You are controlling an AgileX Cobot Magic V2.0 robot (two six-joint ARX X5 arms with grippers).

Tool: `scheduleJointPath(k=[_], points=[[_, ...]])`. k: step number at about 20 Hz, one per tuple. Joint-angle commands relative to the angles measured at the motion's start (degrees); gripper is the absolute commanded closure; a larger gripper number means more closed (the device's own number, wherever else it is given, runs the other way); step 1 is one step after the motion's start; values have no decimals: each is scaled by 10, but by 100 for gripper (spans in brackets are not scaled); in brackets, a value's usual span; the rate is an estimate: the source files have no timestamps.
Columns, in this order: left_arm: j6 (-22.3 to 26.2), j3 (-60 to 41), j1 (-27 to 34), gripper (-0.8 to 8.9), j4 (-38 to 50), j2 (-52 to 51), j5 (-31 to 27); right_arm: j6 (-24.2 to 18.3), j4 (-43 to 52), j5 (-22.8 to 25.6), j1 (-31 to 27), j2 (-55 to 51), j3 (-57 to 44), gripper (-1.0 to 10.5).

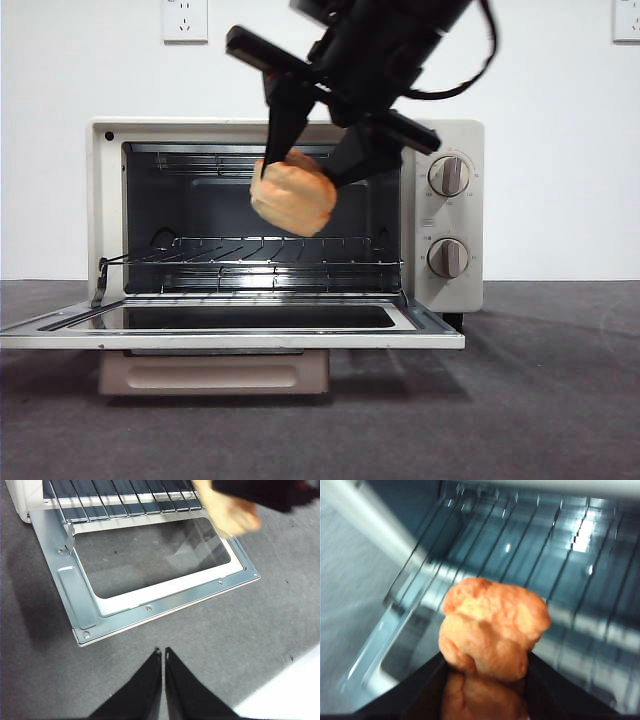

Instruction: The left arm flap open the oven, the right arm pick bread and place it into oven, the left arm flap close the oven

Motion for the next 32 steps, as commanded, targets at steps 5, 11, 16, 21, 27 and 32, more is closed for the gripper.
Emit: scheduleJointPath(k=[5,11,16,21,27,32], points=[[-1,3,0,798,3,2,3,37,54,86,3,63,32,740],[-1,3,0,798,3,-3,3,53,83,141,3,86,32,693],[-1,3,0,798,2,-6,3,53,80,144,-1,90,32,669],[-1,3,0,798,2,-6,3,53,74,144,-2,90,32,555],[-1,3,0,798,2,-5,3,52,71,138,5,85,32,554],[-1,3,0,798,3,-5,3,46,39,145,15,49,32,554]])
